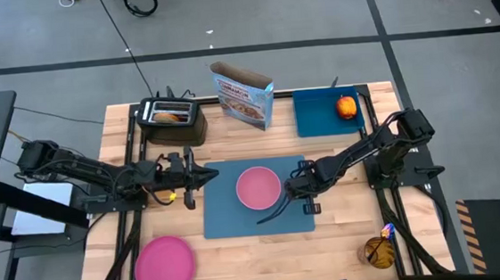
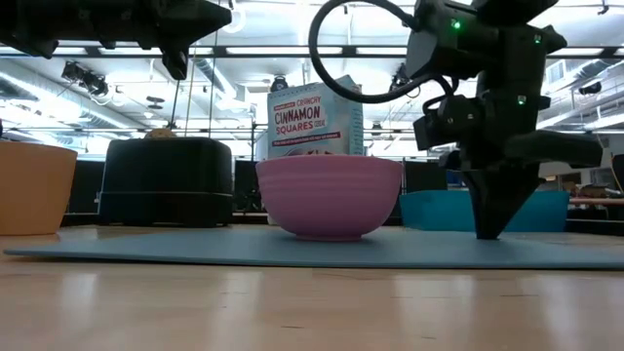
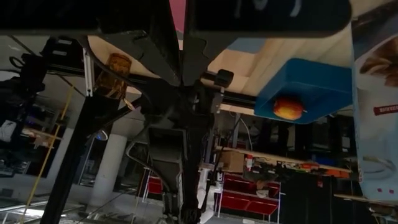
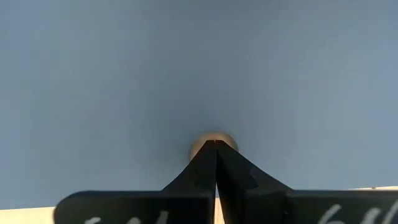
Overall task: Arrange a breakfast setting
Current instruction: Adjust the blue cutting board on the table
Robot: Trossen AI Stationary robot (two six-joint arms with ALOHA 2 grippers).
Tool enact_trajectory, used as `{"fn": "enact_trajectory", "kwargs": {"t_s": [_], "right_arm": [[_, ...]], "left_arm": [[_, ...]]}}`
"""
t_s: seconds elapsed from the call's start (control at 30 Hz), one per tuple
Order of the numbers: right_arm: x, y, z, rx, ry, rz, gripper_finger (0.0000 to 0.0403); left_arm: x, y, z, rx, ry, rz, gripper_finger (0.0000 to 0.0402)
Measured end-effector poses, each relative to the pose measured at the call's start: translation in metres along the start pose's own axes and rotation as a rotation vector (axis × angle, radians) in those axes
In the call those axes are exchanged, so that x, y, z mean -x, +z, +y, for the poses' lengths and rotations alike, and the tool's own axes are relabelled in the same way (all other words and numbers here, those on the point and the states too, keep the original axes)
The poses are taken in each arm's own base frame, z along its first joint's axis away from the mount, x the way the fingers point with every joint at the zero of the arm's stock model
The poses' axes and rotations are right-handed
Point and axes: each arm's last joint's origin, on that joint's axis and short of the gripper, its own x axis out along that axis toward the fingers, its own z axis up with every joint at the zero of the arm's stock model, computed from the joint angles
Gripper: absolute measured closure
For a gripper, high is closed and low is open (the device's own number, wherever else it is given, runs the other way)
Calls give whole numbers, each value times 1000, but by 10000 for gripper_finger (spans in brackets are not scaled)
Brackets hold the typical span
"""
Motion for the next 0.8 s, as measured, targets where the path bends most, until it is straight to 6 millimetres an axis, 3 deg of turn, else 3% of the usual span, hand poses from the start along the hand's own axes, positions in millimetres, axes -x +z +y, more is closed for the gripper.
{"fn": "enact_trajectory", "kwargs": {"t_s": [0.8], "right_arm": [[7, -2, 2, -18, 29, 59, 395]], "left_arm": [[0, -8, 0, -48, -47, 89, 376]]}}
